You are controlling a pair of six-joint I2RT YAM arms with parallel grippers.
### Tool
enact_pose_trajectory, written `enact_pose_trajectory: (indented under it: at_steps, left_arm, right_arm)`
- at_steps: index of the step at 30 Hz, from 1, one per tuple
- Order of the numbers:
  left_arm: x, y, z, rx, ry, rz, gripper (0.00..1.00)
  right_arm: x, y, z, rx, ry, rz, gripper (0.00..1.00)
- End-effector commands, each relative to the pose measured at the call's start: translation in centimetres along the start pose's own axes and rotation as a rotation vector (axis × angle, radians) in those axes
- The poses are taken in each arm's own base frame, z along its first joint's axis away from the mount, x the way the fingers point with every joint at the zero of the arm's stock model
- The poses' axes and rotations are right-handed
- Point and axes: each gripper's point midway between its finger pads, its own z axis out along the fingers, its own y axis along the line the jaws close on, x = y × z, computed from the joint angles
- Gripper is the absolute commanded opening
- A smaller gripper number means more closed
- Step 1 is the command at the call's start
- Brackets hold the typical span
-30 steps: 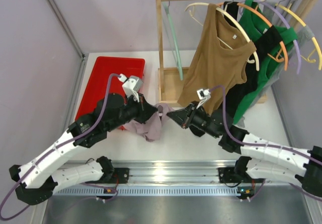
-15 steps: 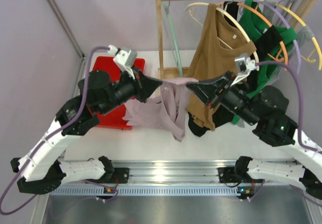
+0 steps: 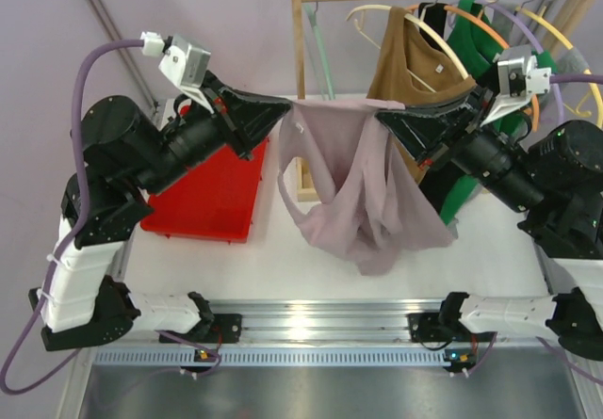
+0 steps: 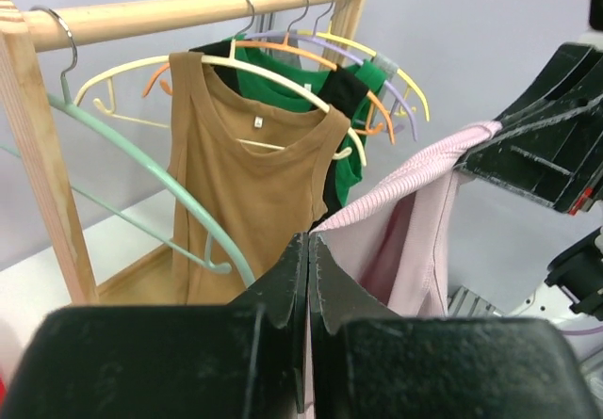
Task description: Place the tank top on the hanger
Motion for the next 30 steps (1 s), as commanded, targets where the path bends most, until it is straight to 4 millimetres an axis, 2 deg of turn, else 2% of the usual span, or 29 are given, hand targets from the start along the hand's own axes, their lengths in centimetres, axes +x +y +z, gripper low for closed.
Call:
enact_pose_trajectory:
  at_steps: [1, 2, 3, 5, 6, 7, 8, 14, 17, 21, 23, 25, 26, 27, 28, 29, 30]
  left_arm:
    - [0.3, 1.1, -0.6, -0.044, 0.016, 0.049, 0.0]
    - [0.8, 1.3, -0.6, -0.051, 0.024, 0.048, 0.0]
    - [2.4, 1.8, 0.0, -0.07, 0.047, 0.042, 0.0]
    - [2.9, 2.2, -0.8, -0.087, 0.045, 0.03, 0.0]
    - [4.4, 2.6, -0.6, -0.101, 0.072, 0.02, 0.0]
    - [4.4, 3.0, -1.2, -0.121, 0.066, 0.014, 0.0]
    - [5.7, 3.4, -1.1, -0.137, 0.093, 0.009, 0.0]
    - [7.6, 5.7, -3.4, -0.264, 0.13, -0.034, 0.0]
    - [8.4, 6.2, -4.1, -0.296, 0.156, -0.059, 0.0]
    - [8.5, 5.9, -4.9, -0.288, 0.156, -0.089, 0.0]
    - [7.4, 5.5, -5.4, -0.274, 0.134, -0.097, 0.0]
    - [6.7, 5.3, -5.5, -0.266, 0.131, -0.094, 0.0]
    - [5.2, 5.0, -5.9, -0.257, 0.1, -0.093, 0.0]
    - [5.3, 5.1, -5.7, -0.262, 0.117, -0.077, 0.0]
    - [4.9, 5.0, -5.7, -0.26, 0.112, -0.068, 0.0]
    - [3.6, 4.8, -5.9, -0.253, 0.088, -0.057, 0.0]
    - [3.6, 4.8, -5.6, -0.256, 0.094, -0.047, 0.0]
  right_arm:
    - [-2.1, 0.3, -0.5, -0.006, -0.042, -0.035, 0.0]
    - [-1.4, 0.2, -0.4, -0.003, -0.026, -0.035, 0.0]
    - [-1.0, 0.1, -0.3, 0.0, -0.02, -0.031, 0.0]
    - [0.1, -0.2, -0.2, 0.013, 0.002, -0.029, 0.0]
    - [0.3, -0.3, -0.2, 0.015, 0.008, -0.026, 0.0]
    - [0.7, -0.4, -0.1, 0.019, 0.017, -0.022, 0.0]
    - [1.1, -0.4, 0.0, 0.02, 0.027, -0.02, 0.0]
    - [3.6, -0.6, 0.9, 0.025, 0.109, -0.004, 0.0]
    - [5.4, -0.8, 1.2, 0.039, 0.163, 0.014, 0.0]
    - [8.0, -1.4, 0.3, 0.057, 0.222, 0.067, 0.0]
    - [9.0, -2.2, -0.4, 0.078, 0.23, 0.085, 0.0]
    - [8.5, -2.5, -0.7, 0.076, 0.225, 0.099, 0.0]
    - [7.5, -2.4, -0.8, 0.073, 0.219, 0.098, 0.0]
    - [7.0, -2.6, -0.6, 0.076, 0.216, 0.093, 0.0]
    - [5.7, -1.8, -0.2, 0.044, 0.208, 0.092, 0.0]
    - [5.7, -1.6, -0.1, 0.032, 0.228, 0.087, 0.0]
    - [5.4, -1.8, 0.2, 0.034, 0.229, 0.081, 0.0]
